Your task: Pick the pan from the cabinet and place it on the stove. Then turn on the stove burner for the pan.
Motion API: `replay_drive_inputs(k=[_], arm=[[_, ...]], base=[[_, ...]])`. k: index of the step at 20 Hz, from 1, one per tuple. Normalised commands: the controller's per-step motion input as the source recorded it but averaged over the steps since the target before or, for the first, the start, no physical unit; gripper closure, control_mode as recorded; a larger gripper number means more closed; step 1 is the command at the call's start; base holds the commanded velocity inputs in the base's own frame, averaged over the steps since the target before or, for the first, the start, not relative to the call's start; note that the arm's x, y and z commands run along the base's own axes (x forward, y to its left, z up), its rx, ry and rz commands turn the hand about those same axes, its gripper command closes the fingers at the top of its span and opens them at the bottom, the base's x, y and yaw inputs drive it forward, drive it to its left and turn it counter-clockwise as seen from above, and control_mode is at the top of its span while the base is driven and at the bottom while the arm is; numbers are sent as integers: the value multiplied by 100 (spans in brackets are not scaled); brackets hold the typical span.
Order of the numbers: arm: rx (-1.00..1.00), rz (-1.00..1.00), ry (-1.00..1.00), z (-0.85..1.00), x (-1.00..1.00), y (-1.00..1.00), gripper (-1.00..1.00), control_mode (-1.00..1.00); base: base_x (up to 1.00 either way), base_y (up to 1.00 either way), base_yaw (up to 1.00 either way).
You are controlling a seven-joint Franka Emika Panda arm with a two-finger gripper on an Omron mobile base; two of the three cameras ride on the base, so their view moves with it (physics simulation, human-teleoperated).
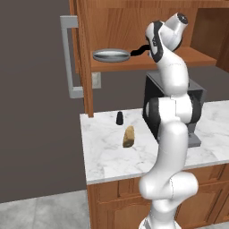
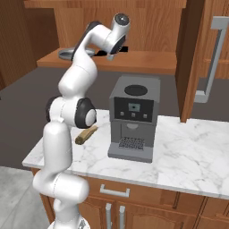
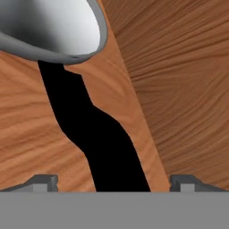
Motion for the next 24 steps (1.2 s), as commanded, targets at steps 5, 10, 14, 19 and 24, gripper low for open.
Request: replay_drive_inputs(k=[5,10,14,19,24], arm=[[0,0,-2,-31,1,-1,-100,-100],[0,0,-12,-34,23,4,-100,-100],[0,0,-16,-32,30,9,-100,-100],[0,0,-16,-33,31,11,-100,-100],[0,0,-12,-31,34,11,-100,-100]], base=[[0,0,0],[0,0,0],[0,0,0],[0,0,0],[0,0,0]])
